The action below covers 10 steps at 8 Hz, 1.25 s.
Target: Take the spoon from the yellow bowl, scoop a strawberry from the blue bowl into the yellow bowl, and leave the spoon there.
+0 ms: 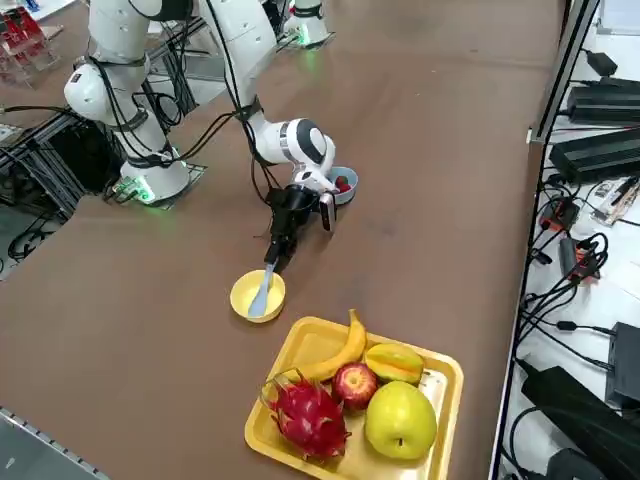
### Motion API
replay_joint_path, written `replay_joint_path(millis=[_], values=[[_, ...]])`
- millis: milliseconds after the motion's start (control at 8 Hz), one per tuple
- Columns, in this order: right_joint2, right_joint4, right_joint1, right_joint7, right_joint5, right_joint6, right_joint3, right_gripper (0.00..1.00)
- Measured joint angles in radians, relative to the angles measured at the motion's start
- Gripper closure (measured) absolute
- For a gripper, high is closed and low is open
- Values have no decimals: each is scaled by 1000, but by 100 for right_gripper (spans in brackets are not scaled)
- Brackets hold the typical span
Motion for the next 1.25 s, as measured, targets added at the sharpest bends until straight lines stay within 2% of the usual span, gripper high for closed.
replay_joint_path(millis=[750,875,1250], values=[[0,0,0,0,2,0,2,72],[0,2,1,0,2,0,2,78],[0,16,1,0,4,-1,4,88]])
